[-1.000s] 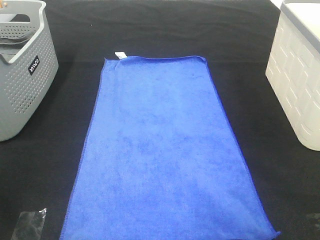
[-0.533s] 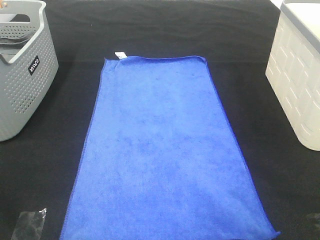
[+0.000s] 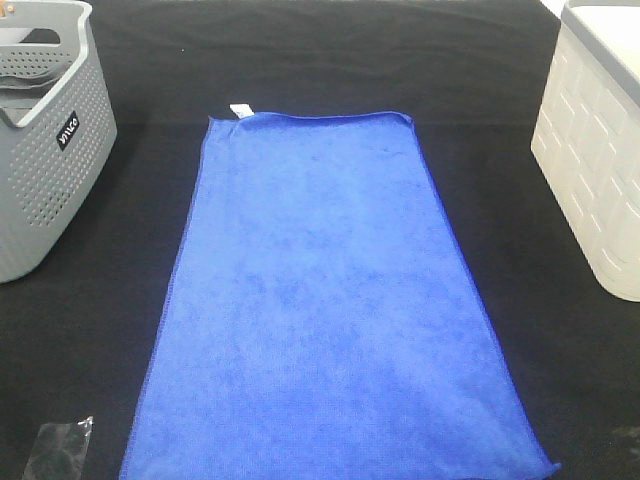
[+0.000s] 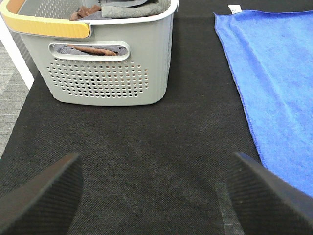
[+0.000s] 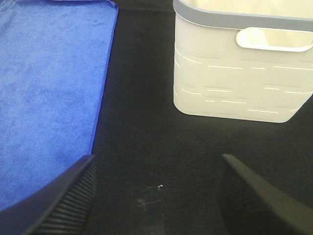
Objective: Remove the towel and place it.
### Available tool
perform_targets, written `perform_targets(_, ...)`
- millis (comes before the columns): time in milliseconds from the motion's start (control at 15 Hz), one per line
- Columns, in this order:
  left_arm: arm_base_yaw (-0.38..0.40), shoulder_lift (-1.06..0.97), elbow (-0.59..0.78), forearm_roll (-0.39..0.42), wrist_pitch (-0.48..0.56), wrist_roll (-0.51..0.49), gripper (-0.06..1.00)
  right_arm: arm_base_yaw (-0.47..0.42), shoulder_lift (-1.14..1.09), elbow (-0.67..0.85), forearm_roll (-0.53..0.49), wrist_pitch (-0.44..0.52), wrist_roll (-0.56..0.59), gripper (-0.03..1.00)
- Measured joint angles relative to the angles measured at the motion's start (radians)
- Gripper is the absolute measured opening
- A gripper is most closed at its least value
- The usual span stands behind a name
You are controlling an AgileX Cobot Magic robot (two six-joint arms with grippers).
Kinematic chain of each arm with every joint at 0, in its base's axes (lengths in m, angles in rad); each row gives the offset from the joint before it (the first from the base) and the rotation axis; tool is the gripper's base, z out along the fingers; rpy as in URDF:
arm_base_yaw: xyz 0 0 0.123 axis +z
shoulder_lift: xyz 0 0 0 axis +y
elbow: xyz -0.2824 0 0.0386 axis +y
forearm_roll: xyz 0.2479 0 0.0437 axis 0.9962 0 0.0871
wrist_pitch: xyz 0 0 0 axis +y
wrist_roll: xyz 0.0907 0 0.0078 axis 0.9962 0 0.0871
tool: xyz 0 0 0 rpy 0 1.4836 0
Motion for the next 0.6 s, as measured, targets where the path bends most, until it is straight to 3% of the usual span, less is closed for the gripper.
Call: perform_targets(600,0.000,0.000,0.000,-0.015,-0.001,0.000,0.77,0.000,0.000,0.000,0.000,0.000,0.000,0.70)
